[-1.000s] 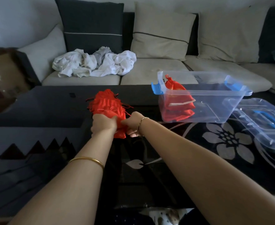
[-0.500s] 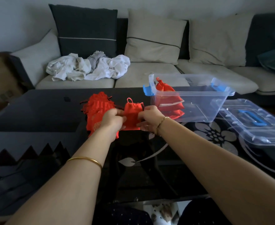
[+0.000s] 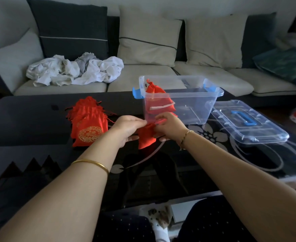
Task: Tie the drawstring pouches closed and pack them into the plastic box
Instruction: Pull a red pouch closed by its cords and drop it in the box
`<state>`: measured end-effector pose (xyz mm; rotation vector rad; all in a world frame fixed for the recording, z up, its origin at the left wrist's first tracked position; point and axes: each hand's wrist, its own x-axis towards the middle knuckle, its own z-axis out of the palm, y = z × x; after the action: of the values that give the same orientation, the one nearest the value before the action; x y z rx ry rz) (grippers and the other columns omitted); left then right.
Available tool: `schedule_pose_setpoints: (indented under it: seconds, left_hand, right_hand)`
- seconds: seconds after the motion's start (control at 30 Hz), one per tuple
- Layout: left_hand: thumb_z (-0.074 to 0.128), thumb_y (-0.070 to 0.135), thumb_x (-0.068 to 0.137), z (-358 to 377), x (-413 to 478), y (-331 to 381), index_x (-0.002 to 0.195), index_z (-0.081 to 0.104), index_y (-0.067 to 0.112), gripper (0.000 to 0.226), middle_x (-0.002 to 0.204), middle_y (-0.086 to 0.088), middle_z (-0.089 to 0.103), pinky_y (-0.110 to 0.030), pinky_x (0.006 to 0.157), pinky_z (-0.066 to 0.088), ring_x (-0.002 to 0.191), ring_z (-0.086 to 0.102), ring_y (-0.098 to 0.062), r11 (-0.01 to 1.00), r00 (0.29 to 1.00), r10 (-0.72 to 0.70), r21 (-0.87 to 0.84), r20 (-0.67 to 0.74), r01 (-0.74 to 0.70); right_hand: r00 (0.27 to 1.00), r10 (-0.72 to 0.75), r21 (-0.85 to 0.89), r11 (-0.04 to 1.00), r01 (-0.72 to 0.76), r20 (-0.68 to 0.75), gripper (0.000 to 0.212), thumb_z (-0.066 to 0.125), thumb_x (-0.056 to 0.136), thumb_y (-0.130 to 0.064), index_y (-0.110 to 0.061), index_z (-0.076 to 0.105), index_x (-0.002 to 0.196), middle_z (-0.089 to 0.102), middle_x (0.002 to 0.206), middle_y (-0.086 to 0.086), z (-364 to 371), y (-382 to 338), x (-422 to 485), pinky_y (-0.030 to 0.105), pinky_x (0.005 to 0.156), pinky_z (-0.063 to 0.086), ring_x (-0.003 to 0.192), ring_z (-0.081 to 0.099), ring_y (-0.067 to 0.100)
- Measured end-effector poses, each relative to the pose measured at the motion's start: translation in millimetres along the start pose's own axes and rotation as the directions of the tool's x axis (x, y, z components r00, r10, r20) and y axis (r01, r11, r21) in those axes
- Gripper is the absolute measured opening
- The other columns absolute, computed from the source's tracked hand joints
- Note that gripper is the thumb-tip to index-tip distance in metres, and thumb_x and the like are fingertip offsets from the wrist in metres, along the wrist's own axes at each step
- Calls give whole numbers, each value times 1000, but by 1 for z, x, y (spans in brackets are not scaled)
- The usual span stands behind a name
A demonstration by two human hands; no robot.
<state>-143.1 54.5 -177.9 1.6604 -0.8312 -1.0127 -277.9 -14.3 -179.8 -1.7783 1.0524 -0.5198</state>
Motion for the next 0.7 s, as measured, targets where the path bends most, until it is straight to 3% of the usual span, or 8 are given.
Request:
schedule_pose_setpoints:
  seconds: [0.1, 0.17, 0.27, 0.37, 0.7]
  left_hand:
    - [62, 14, 89, -3, 1, 1, 78, 67, 20, 14, 84, 2, 66, -25, 65, 45, 84, 60, -12, 998, 998, 49, 30, -43, -47]
    - [61, 10, 88, -4, 2, 2, 76, 66, 21, 18, 82, 2, 65, -24, 63, 43, 78, 58, -12, 993, 991, 95, 74, -92, -88]
    - [59, 5, 88, -6, 2, 8, 78, 61, 20, 18, 80, 0, 64, -21, 59, 42, 71, 57, -11, 993, 981, 119, 9, -155, -119]
    - [58, 4, 88, -10, 1, 13, 89, 59, 18, 14, 80, 2, 64, -20, 59, 43, 71, 56, -8, 987, 964, 126, -66, -232, -145]
    - [55, 4, 91, -24, 7, 15, 125, 54, 8, 34, 80, 1, 65, -18, 55, 43, 67, 55, -5, 945, 912, 76, -262, -404, -195]
  right_hand:
    - [997, -5, 5, 1000, 5, 82, 43, 52, 87, 5, -14, 48, 125, 63, 96, 17, 0, -1, 1, 26, 55, 54, 65, 63, 19]
    - [992, -4, -20, 1000, 7, 123, 35, 50, 88, 3, -17, 55, 116, 62, 87, 9, 0, -1, 3, 25, 57, 54, 65, 63, 16]
    - [994, -3, -73, 997, 12, 111, 19, 53, 88, 0, -13, 59, 100, 61, 79, 7, 0, 2, 6, 25, 59, 54, 65, 61, 14]
    - [993, -2, -105, 994, 15, 119, 14, 57, 86, -1, -15, 55, 85, 60, 75, 5, -2, 4, 5, 23, 55, 53, 62, 61, 13]
    - [995, -50, -161, 985, 63, 87, 20, 62, 85, -2, -16, 49, 81, 63, 70, 3, -6, 13, 4, 20, 52, 50, 63, 64, 16]
